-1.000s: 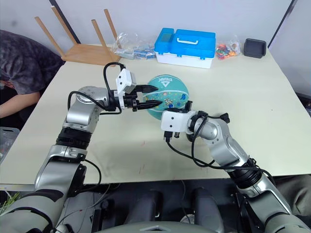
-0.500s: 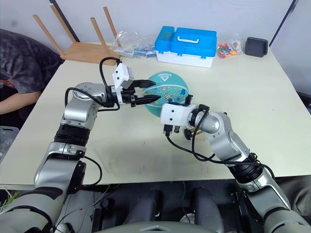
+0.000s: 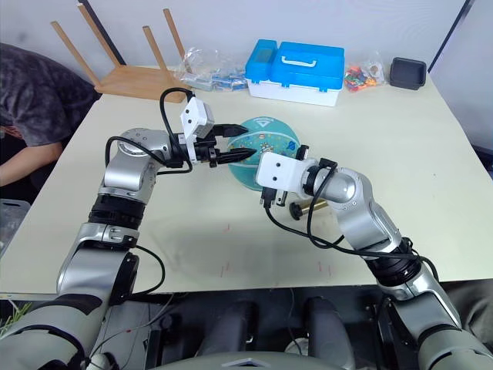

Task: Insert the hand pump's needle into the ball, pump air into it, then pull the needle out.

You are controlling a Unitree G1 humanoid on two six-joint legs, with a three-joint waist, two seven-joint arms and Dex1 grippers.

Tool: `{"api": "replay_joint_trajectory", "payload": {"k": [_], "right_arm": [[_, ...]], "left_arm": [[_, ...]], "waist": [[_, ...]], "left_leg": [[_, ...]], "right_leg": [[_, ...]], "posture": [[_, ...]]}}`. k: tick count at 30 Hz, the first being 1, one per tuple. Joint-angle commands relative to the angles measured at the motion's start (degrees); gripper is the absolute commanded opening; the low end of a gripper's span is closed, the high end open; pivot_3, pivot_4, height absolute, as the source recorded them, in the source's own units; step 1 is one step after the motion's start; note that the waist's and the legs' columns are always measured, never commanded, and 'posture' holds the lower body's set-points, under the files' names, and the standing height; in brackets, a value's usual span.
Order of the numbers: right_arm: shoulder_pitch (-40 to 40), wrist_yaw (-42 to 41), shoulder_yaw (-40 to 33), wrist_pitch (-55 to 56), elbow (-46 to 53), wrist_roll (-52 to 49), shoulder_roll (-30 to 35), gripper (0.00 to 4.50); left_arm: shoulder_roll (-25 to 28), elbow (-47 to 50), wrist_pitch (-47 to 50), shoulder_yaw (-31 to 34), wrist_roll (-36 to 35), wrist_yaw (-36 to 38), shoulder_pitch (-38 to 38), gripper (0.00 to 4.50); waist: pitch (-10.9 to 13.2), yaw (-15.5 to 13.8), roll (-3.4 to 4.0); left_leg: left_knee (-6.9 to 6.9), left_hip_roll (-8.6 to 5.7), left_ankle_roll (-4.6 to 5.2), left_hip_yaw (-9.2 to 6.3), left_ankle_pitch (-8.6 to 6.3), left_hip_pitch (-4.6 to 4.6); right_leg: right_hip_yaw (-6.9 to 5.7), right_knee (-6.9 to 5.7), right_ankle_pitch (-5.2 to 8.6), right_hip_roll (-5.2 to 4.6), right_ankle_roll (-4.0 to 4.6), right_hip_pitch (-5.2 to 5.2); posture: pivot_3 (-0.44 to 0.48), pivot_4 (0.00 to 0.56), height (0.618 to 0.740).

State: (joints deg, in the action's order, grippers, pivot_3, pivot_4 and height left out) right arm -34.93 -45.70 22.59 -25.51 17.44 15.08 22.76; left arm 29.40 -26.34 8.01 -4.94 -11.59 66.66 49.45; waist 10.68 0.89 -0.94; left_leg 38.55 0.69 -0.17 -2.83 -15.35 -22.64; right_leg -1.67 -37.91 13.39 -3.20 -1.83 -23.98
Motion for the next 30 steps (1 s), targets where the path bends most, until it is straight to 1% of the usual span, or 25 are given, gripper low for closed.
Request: {"api": "replay_joint_trajectory", "payload": {"k": [1, 6, 11, 20, 30], "right_arm": [[-1.5, 0.1, -1.5, 0.6, 3.3, -1.7, -0.4, 0.32], [-2.9, 0.0, -2.2, 0.2, 0.8, -2.7, -0.3, 0.32], [-3.8, -0.7, -3.4, -1.1, -0.1, -5.6, -0.7, 0.32], [-4.3, -2.3, -4.2, -6.6, 4.6, -9.4, 0.1, 0.32], [-5.4, -2.5, -4.7, -11.8, 9.5, -11.3, 1.6, 0.32]], "left_arm": [[0.0, 1.3, -1.0, 0.6, -0.2, -0.2, 0.6, 2.97], [-0.9, 1.6, 1.1, 0.8, -1.2, -0.2, 1.0, 2.97], [-1.7, -2.9, -0.3, -2.2, 3.0, -0.9, -0.2, 2.97], [-2.5, -11.7, -5.8, -5.5, 9.4, -4.5, -1.0, 2.97], [-2.7, -15.1, -8.7, -7.0, 11.0, -5.2, -2.1, 2.97]], "waist": [[0.0, 0.0, 0.00], [0.0, 0.0, 0.00], [0.0, 0.0, 0.00], [0.0, -0.5, 0.00], [-0.1, -1.0, 0.04]], "left_leg": [[0.00, 0.00, 0.00, -0.01, 0.00, 0.00], [0.01, 0.00, 0.00, 0.00, 0.00, 0.00], [0.02, 0.00, 0.00, -0.01, 0.00, 0.01], [0.10, -0.02, 0.01, -0.03, 0.00, 0.16], [0.12, -0.14, 0.00, -0.19, 0.00, 0.13]], "right_leg": [[-0.01, 0.00, 0.00, 0.00, 0.00, 0.00], [0.00, -0.02, 0.00, 0.00, 0.00, -0.01], [-0.01, -0.04, 0.00, 0.00, 0.00, 0.00], [-0.06, -0.11, -0.02, -0.02, -0.01, 0.19], [0.00, -0.07, -0.01, -0.01, -0.01, 0.28]], "posture": [[0.000, 0.150, 0.740], [0.000, 0.150, 0.740], [0.000, 0.150, 0.740], [0.000, 0.150, 0.740], [0.000, 0.150, 0.740]]}}
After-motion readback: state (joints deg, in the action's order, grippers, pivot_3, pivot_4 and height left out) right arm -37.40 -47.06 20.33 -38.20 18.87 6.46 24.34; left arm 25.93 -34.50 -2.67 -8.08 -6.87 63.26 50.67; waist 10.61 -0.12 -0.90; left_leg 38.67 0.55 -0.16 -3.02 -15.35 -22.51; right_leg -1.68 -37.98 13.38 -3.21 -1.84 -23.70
